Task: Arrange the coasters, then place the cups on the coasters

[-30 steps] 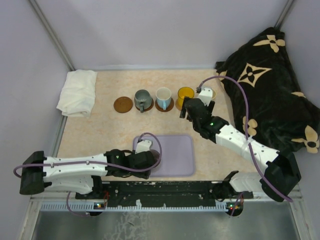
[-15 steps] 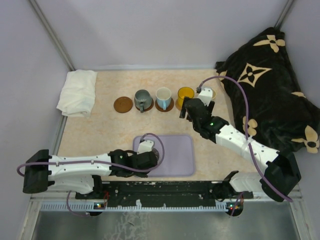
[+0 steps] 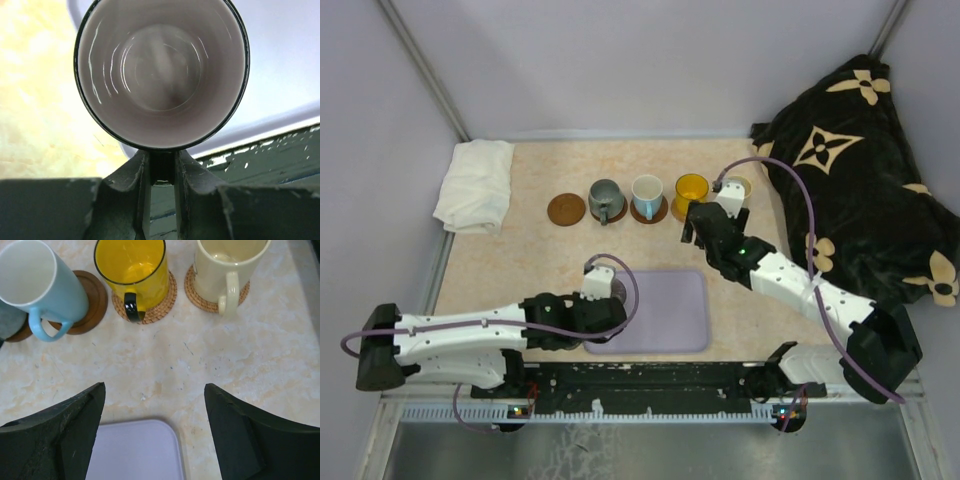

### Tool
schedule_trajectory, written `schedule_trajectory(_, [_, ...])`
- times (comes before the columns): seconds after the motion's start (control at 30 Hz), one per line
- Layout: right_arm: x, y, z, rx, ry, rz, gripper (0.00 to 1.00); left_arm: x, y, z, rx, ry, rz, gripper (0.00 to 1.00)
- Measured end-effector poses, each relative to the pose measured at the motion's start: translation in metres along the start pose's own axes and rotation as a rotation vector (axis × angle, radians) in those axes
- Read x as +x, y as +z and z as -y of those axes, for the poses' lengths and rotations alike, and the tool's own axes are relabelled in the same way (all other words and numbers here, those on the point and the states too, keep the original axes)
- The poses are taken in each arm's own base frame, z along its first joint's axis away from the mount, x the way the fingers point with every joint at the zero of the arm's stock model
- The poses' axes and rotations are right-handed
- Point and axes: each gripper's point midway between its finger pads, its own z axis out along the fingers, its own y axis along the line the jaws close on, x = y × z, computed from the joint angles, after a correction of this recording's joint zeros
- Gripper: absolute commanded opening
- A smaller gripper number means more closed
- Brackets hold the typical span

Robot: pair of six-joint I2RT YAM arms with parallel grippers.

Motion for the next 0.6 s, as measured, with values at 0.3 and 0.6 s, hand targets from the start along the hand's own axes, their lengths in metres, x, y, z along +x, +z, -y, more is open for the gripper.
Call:
schedule_trajectory(0.3, [0.016,0.001,0.018,0.049,-0.029,-0.012,0.81,-0.073,-0.022,-0.029,-0.145,-0.099,0.239,0.0])
schedule_trajectory(0.6, [0.0,-0.001,0.037,0.095,-0.003,0.036,0.82,-0.112,-0.016,-0.122,-0.361,-0.281,0.325,0.01])
